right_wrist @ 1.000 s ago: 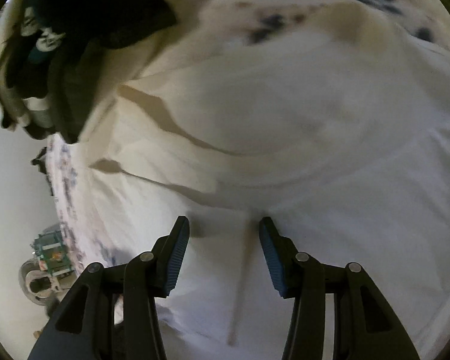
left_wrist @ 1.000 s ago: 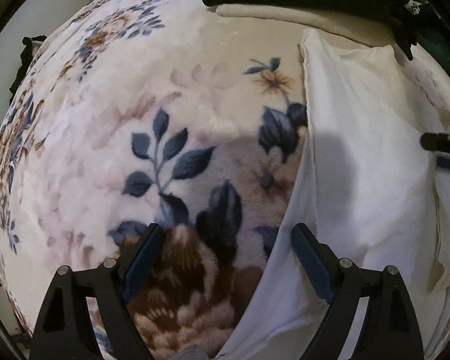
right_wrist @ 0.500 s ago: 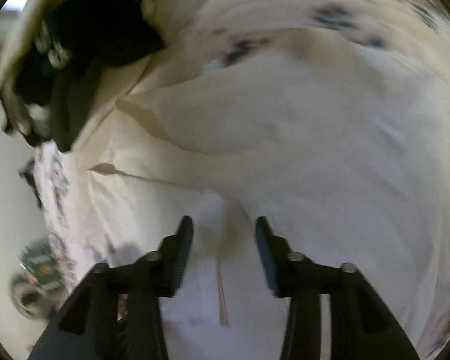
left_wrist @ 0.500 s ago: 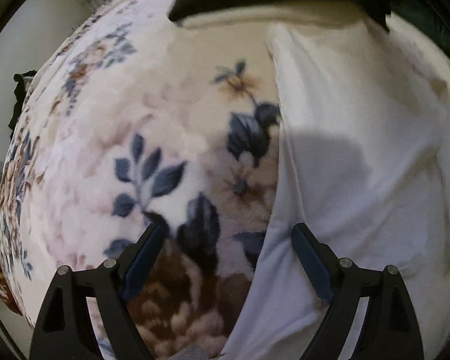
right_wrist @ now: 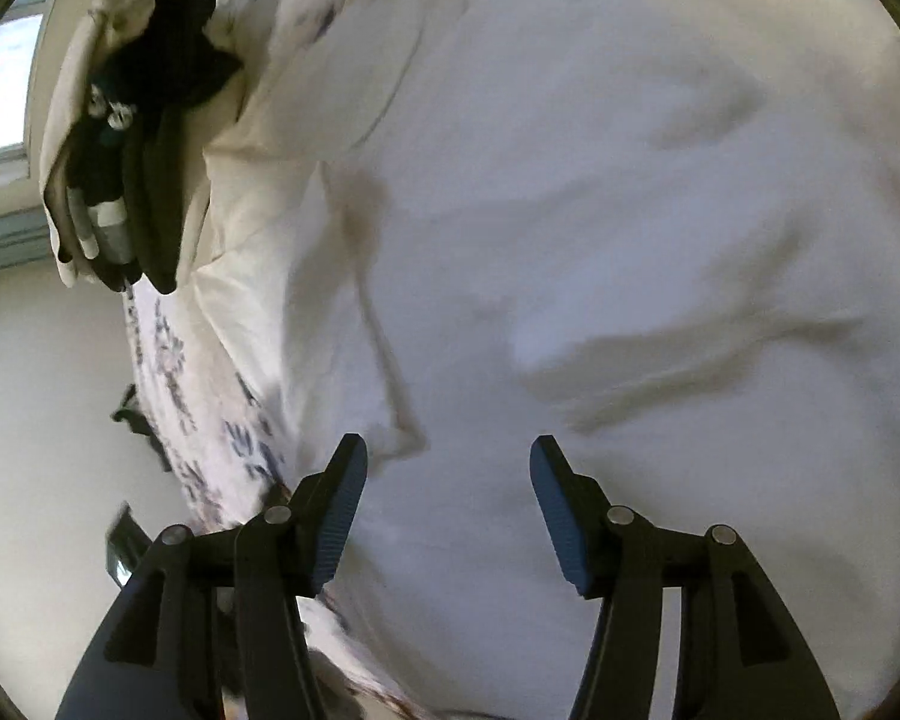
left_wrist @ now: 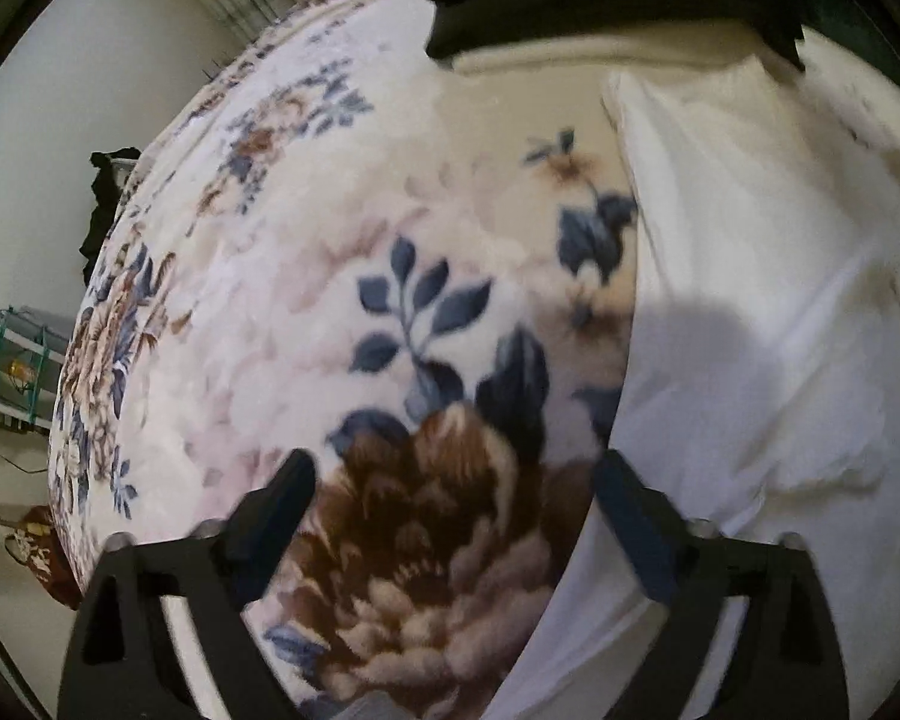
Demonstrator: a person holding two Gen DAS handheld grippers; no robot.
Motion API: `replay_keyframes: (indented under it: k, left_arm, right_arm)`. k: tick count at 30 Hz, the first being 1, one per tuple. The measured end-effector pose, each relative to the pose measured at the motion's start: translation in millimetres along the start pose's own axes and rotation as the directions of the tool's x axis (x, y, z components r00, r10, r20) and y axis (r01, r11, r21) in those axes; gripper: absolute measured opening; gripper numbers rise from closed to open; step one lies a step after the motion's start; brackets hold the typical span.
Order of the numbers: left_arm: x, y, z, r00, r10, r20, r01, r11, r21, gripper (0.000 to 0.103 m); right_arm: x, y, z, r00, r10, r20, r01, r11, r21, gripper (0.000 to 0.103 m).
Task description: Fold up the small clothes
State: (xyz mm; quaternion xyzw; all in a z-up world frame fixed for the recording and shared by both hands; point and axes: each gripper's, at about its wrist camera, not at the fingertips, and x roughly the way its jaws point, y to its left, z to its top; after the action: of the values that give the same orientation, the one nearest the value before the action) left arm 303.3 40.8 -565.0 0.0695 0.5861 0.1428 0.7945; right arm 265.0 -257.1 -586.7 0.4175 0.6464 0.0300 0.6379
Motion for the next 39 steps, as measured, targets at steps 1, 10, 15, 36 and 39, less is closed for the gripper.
replay_keyframes:
  k: [1,10,15,36,39]
  left_arm:
    - [0,2,-2,1.000,0.002,-0.001,-0.002,1.000,0.001,0.100]
    - [-10,8,1,1.000,-0.008,0.015,0.008,1.000,-0.011,0.100]
    - [-13,7,7,1.000,-0.013,0.026,0.013,1.000,-0.017,0.100]
    - [-117,-53,-36,0.972,-0.227,0.054,0.221,0.970,0.102,0.100]
    - [-148,-79,-79,0.968,-0.249,0.016,0.243,0.957,0.156,0.100]
  right_arm:
    - [12,4,0,1.000,0.007,0.004,-0.007,1.000,0.006,0.059]
    - [46,40,-12,0.988,-0.096,0.122,0.104,0.992,-0.065,0.001]
    - [39,31,-25,0.984,-0.154,0.090,0.163,0.982,-0.094,0.001]
    - [-189,-89,-29,0.965,-0.231,0.123,0.228,0.973,0.037,0.047]
    - [-220,-124,-38,0.964,-0.252,0.079,0.252,0.968,0.011,0.047]
